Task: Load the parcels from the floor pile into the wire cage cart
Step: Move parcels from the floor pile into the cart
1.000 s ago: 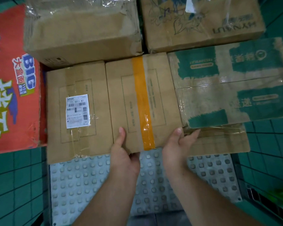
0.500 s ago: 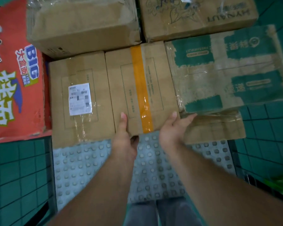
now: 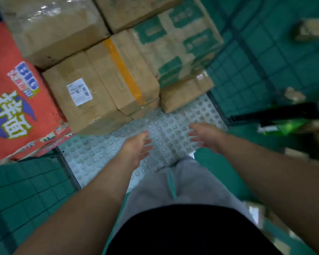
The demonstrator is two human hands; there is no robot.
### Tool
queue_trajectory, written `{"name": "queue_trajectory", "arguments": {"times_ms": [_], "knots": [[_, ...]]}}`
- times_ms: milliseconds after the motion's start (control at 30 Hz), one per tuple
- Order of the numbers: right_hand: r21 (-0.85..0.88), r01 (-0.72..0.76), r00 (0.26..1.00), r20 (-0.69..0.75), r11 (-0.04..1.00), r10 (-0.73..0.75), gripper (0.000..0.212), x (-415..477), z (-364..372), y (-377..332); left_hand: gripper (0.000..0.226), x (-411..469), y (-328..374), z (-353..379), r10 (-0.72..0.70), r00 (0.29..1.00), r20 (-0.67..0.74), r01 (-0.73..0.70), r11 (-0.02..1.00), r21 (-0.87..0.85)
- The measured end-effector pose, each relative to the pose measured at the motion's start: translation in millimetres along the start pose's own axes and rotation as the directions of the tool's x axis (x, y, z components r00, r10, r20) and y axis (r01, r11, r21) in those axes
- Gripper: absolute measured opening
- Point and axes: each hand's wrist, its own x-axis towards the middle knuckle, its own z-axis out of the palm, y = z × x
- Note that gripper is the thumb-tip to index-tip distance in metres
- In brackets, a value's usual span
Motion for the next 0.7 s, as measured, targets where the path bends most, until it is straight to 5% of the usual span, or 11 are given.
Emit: {"name": "queue_trajectory", "arguments": {"times_ms": [167, 300, 433, 567, 700], "knots": [[0.272, -0.122, 0.990, -0.031, 0.955, 0.136, 0.020, -74, -4, 117, 0.013, -59, -54, 34, -0.048, 0.985, 0.165, -0.012, 0.939, 0.343], [0.280, -0.135, 0.985, -0.064, 0.950, 0.159, 0.013, -109, -14, 185, 0.017, -80, -61, 57, -0.008, 0.973, 0.229, -0.147, 0.746, 0.650], [0.403, -0.050, 0.948, -0.268, 0.914, 0.170, 0.010, -137, -35, 230, 0.016, -99, -53, 98, 0.076, 0.952, 0.296, -0.289, 0.537, 0.792], [0.543, 0.068, 0.928, -0.343, 0.837, 0.147, 0.035, -168, -58, 285, 0.015, -125, -63, 166, 0.137, 0.881, 0.454, -0.473, 0.318, 0.822], [0.694, 0.108, 0.878, -0.402, 0.711, 0.259, 0.028, -208, -69, 358, 0.018, -149, -111, 243, 0.128, 0.816, 0.563, -0.577, 0.131, 0.806]]}}
